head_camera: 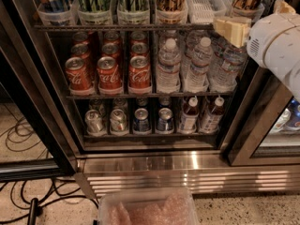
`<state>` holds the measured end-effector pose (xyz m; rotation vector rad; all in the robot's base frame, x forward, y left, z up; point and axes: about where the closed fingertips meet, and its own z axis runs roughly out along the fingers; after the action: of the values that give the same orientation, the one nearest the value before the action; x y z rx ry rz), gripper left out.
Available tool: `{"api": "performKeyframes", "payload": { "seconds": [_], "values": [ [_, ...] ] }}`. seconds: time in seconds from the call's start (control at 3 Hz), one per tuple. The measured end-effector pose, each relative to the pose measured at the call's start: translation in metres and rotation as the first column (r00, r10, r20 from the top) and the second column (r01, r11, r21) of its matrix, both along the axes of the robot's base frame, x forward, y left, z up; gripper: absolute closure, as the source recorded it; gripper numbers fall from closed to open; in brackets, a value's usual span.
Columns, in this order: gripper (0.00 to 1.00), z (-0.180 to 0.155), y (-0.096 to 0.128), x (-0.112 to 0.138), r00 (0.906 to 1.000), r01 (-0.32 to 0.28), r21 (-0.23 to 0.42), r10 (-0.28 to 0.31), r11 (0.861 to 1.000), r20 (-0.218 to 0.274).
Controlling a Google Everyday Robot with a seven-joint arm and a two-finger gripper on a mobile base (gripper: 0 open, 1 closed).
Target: Pick orange can from top shelf of fridge
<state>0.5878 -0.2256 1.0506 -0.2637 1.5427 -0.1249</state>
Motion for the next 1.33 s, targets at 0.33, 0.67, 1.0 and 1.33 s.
{"api": "performKeyframes", "payload": {
  "seconds": [0.33,0.67,1.0,1.33],
  "values": [
    [0.27,0.007,0.009,0.0,0.9998,-0.019,0.024,0.019,1.0,0.0],
    [0.28,0.014,0.017,0.004,0.9994,-0.032,0.044,0.032,0.999,0.011],
    [0.4,0.017,0.018,0.01,0.9992,-0.034,0.06,0.033,0.998,0.02],
    [0.4,0.017,0.015,0.015,0.9994,-0.028,0.064,0.026,0.998,0.024]
  ]
}}
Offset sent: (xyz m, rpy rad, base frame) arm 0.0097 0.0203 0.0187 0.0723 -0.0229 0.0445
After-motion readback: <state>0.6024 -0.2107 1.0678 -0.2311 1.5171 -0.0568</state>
